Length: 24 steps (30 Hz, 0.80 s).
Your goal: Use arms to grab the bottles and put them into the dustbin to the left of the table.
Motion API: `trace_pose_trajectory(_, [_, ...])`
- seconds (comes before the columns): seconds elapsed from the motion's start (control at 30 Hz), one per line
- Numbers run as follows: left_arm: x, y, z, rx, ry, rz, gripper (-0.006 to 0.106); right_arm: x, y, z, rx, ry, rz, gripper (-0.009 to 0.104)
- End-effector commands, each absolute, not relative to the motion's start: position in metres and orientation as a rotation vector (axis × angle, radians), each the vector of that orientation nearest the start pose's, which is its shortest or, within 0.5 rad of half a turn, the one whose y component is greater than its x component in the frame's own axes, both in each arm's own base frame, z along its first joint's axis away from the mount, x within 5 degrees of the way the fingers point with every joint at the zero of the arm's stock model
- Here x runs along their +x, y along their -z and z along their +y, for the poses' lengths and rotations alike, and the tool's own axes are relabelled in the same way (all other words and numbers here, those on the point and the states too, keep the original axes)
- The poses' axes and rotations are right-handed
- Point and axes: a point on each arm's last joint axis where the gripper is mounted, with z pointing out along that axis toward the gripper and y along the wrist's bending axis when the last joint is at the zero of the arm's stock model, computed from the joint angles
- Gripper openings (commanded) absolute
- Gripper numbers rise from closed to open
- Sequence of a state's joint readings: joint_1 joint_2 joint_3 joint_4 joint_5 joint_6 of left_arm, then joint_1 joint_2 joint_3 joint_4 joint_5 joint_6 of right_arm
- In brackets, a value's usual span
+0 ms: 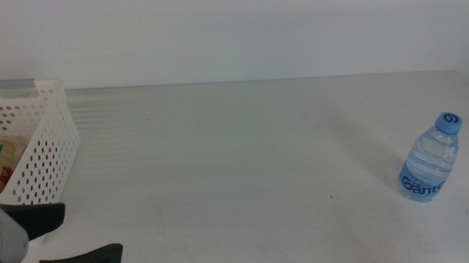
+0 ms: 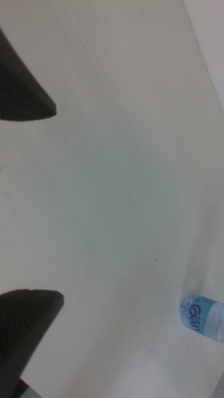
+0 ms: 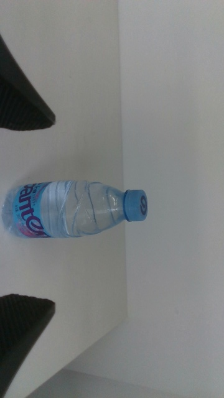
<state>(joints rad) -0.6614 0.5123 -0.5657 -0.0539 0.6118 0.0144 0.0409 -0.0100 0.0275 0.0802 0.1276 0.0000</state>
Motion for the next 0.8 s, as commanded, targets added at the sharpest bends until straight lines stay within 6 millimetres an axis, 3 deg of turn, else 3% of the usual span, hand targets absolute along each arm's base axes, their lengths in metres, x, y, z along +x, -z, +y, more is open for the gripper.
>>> trace_pose_trajectory(0.0, [0.079, -0.325, -0.065, 0.619, 0.497, 1.878, 0.086, 0.054, -0.205, 0.002, 0.037, -0.104, 1.517, 0.076])
trace_pose_trajectory(0.2, [0.079, -0.325, -0.065, 0.620, 0.496, 1.878, 0.086, 0.059, -0.233, 0.003, 0.033, -0.108, 1.574, 0.076])
trace_pose_trajectory(0.43, [0.079, -0.325, -0.065, 0.620, 0.496, 1.878, 0.086, 0.081, -0.268, 0.004, 0.035, -0.106, 1.647, 0.076])
trace_pose_trajectory(0.77, [0.079, -0.325, -0.065, 0.620, 0.496, 1.878, 0.086, 0.103, -0.255, 0.003, 0.044, -0.087, 1.669, 0.076])
